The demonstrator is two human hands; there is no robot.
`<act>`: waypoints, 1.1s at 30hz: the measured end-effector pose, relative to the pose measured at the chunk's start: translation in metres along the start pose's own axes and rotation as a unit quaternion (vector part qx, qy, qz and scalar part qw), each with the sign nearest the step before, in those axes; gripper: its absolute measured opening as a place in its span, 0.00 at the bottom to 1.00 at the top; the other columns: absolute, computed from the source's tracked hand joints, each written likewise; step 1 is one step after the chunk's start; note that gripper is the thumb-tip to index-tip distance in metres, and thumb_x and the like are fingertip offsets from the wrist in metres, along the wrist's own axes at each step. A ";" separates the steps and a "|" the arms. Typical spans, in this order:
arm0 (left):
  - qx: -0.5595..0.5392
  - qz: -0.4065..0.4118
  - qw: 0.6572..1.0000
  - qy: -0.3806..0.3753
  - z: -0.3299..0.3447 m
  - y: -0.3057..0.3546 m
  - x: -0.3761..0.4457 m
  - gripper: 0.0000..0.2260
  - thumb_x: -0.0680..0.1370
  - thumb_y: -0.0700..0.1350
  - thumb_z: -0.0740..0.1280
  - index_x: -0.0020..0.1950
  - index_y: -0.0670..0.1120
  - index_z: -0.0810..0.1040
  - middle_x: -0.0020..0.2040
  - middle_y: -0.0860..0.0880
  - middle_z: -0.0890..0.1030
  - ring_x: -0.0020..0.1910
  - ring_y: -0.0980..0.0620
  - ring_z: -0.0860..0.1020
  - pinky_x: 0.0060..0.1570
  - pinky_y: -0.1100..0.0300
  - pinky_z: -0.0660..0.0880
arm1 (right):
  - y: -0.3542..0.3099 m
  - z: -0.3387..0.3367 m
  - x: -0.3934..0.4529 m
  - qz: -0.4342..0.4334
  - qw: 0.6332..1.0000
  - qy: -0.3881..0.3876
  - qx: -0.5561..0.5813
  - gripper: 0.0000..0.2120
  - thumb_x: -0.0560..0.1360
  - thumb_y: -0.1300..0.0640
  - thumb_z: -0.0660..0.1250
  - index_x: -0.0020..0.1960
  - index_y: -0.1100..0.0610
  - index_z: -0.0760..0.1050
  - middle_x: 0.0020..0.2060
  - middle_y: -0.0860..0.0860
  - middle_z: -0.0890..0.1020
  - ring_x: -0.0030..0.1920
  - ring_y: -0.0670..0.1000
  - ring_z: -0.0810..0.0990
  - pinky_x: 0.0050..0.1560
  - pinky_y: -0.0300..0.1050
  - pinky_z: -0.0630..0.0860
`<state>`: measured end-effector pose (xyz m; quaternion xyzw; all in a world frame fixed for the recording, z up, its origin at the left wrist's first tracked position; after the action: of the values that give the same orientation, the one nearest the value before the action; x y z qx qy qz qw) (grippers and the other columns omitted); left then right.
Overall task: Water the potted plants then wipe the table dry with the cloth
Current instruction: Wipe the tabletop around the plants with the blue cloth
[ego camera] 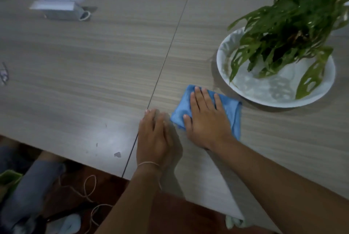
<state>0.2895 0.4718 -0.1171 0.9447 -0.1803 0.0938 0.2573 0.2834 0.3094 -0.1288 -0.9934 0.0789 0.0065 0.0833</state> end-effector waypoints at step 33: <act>-0.046 0.196 0.972 -0.121 0.047 0.111 -0.058 0.23 0.85 0.51 0.50 0.68 0.41 0.77 0.72 0.39 0.72 0.77 0.40 0.64 0.74 0.44 0.64 | 0.144 -0.019 -0.195 0.090 0.996 0.002 0.026 0.36 0.78 0.36 0.53 0.82 0.49 0.57 0.82 0.52 0.55 0.82 0.53 0.50 0.80 0.62 0.49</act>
<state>0.1974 0.3756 -0.1223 0.8823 -0.3963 0.0187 0.2533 0.0679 0.1963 -0.1282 -0.9798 0.1681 0.0102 0.1078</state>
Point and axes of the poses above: each hand's wrist, its own x-axis towards the middle knuckle, its own z-axis out of the palm, y = z × x, the point moved 4 cm from there along x, towards the middle knuckle
